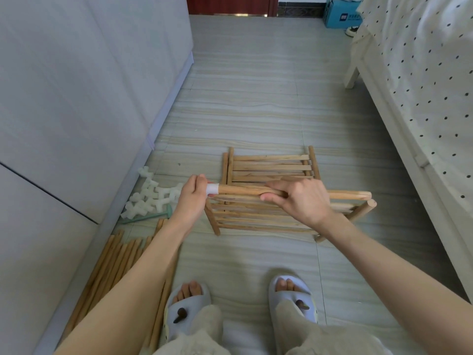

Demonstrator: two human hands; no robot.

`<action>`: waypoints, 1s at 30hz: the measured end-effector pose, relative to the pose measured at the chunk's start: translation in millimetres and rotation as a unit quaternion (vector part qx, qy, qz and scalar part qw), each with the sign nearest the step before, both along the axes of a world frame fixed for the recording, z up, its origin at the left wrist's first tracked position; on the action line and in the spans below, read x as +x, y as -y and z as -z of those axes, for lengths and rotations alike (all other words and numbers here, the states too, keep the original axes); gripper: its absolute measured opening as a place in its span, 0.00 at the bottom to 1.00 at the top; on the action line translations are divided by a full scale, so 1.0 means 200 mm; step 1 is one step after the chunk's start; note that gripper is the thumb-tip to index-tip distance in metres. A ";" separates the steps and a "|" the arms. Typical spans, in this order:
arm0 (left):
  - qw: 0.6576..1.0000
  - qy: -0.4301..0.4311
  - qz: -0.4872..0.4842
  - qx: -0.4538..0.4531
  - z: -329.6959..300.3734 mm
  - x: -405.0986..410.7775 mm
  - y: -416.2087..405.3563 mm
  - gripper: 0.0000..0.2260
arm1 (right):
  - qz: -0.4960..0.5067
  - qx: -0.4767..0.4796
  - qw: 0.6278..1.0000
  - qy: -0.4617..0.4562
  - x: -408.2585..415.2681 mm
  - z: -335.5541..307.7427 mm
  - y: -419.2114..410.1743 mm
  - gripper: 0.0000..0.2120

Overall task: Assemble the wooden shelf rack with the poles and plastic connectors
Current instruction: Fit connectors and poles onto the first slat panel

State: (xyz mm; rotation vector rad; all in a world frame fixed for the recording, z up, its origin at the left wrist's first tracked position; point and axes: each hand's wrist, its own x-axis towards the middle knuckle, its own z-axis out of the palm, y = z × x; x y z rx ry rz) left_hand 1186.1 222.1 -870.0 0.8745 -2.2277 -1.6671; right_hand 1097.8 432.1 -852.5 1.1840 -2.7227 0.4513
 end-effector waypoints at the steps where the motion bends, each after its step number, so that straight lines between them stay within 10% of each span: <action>1: 1.000 0.001 0.002 0.000 0.00 0.01 0.00 0.13 | -0.002 0.003 1.000 0.003 -0.01 0.00 0.01 0.28; 13: 1.000 0.009 0.001 -0.030 -0.03 -0.04 -0.03 0.15 | 0.012 0.019 0.991 0.134 -0.10 -0.04 0.00 0.26; 22: 1.000 0.020 0.001 0.014 -0.06 -0.07 -0.02 0.15 | -0.086 -0.106 0.981 -0.140 0.14 -0.06 0.05 0.09; 30: 0.999 -0.012 0.000 0.039 0.00 -0.08 0.01 0.15 | -0.054 0.091 0.994 -0.019 0.12 0.16 0.10 0.21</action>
